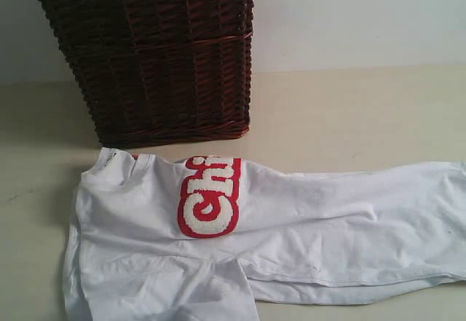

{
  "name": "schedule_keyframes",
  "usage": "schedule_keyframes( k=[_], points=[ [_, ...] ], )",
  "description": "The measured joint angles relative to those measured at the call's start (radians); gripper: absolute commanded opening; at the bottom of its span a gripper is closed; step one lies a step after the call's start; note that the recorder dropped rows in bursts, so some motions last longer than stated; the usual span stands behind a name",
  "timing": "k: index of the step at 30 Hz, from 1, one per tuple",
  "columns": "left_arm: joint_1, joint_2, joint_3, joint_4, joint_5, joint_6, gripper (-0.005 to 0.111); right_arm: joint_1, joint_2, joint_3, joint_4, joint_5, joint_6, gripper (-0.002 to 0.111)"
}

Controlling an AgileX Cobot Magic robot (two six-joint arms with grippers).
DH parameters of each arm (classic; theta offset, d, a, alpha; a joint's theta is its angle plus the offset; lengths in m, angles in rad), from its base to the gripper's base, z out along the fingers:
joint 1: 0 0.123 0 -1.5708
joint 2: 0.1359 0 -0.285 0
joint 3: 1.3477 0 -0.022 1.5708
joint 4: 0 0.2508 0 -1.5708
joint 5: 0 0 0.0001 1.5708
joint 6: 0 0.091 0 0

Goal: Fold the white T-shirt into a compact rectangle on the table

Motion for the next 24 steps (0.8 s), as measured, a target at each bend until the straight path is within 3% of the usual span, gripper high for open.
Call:
schedule_keyframes(
  k=[6,12,19,24],
  points=[
    [0.000,0.000,0.000,0.000,0.000,0.000,0.000,0.000,-0.002,0.012,0.002,0.130,0.000,0.000],
    [0.000,0.003,-0.008,-0.040,0.016,0.000,0.000,0.000,-0.002,0.012,0.002,0.146,0.000,0.000],
    [0.000,0.302,-0.391,-0.204,0.025,0.000,0.000,0.000,-0.002,0.012,0.002,0.147,0.000,0.000],
    [0.000,0.640,-0.739,-0.360,0.022,0.013,0.000,0.000,-0.002,0.012,0.002,0.149,0.000,0.000]
  ],
)
